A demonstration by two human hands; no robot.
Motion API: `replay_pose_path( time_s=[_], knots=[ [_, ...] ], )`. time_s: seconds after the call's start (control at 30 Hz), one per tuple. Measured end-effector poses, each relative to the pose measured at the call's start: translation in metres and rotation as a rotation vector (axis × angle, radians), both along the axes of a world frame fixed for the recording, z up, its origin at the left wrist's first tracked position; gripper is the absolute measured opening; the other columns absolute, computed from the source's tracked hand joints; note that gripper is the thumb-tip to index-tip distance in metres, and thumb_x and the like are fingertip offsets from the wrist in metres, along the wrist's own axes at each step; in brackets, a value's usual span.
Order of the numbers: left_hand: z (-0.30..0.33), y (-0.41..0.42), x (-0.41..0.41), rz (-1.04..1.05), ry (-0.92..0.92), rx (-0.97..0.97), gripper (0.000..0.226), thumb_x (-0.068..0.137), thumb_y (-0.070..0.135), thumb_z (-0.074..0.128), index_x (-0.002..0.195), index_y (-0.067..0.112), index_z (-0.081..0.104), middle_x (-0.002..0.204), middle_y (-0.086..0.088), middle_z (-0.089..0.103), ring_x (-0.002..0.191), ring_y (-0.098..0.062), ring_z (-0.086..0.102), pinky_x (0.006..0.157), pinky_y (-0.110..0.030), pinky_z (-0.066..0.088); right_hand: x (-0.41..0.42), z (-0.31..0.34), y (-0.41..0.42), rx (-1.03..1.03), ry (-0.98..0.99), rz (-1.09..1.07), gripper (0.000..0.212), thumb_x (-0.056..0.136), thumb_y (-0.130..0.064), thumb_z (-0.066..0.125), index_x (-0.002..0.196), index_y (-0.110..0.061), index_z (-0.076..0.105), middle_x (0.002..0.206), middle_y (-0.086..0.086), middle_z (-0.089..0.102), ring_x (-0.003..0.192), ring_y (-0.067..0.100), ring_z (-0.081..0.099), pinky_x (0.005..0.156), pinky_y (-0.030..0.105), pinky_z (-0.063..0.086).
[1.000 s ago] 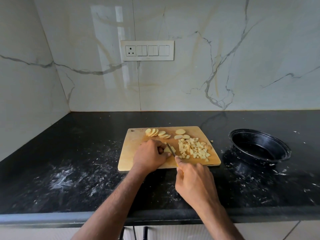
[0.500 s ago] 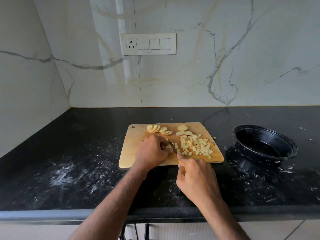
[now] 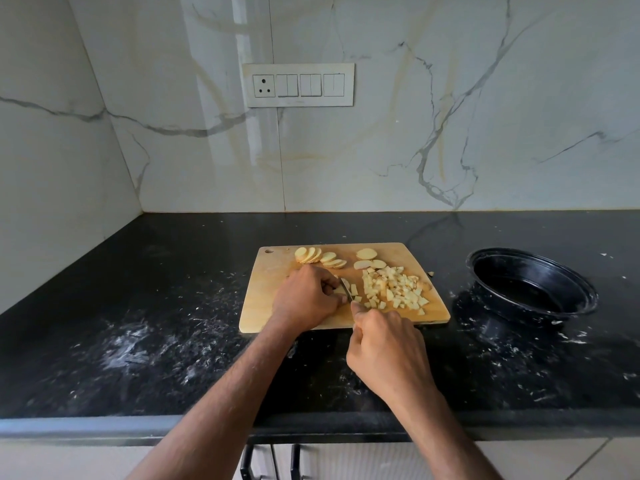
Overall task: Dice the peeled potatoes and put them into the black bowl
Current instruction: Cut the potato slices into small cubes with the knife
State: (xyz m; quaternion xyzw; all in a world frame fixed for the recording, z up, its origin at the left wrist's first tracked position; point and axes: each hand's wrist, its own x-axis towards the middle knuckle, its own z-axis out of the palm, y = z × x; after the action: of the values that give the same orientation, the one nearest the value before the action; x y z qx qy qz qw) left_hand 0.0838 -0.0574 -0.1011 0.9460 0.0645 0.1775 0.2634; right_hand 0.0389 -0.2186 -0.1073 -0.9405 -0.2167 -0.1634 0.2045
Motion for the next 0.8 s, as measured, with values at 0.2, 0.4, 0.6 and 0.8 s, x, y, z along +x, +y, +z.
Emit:
replay_pose_path(
  time_s=[0.2, 0.4, 0.6, 0.8],
  knots=[
    [-0.001, -0.002, -0.004, -0.004, -0.002, 0.020, 0.019, 0.083, 0.035, 0.076, 0.101, 0.028, 0.076, 0.087, 0.014, 0.070, 0.081, -0.010, 0.063, 0.075, -0.031, 0.056, -0.003, 0.000, 0.006, -0.059, -0.133, -0.020, 0.040, 0.093, -0.024, 0.058, 0.133, -0.024, 0.062, 0.077, -0.005, 0.067, 0.058, 0.012, 0.055, 0.050, 0.025, 0.038],
    [0.000, -0.007, -0.008, 0.057, 0.000, 0.072, 0.027, 0.086, 0.040, 0.069, 0.111, 0.032, 0.073, 0.096, 0.010, 0.072, 0.088, -0.016, 0.065, 0.081, -0.036, 0.058, -0.013, -0.003, 0.001, -0.086, -0.115, -0.048, 0.043, 0.086, -0.019, 0.065, 0.129, -0.024, 0.067, 0.065, -0.004, 0.062, 0.048, 0.012, 0.039, 0.043, 0.023, 0.025],
    [-0.001, -0.004, -0.009, 0.023, -0.022, 0.048, 0.023, 0.085, 0.037, 0.075, 0.101, 0.022, 0.075, 0.087, 0.009, 0.070, 0.080, -0.012, 0.063, 0.075, -0.032, 0.057, -0.015, 0.001, -0.003, 0.037, -0.071, -0.041, 0.042, 0.095, -0.026, 0.057, 0.136, -0.026, 0.060, 0.077, -0.006, 0.072, 0.061, 0.010, 0.064, 0.054, 0.022, 0.052],
    [0.000, 0.008, -0.012, 0.000, -0.066, -0.059, 0.021, 0.078, 0.026, 0.081, 0.097, 0.018, 0.080, 0.078, 0.011, 0.069, 0.073, -0.007, 0.062, 0.064, -0.019, 0.048, -0.014, 0.001, -0.003, 0.095, -0.090, -0.040, 0.041, 0.095, -0.029, 0.058, 0.136, -0.028, 0.061, 0.081, -0.009, 0.074, 0.060, 0.008, 0.062, 0.057, 0.018, 0.050]
  ],
)
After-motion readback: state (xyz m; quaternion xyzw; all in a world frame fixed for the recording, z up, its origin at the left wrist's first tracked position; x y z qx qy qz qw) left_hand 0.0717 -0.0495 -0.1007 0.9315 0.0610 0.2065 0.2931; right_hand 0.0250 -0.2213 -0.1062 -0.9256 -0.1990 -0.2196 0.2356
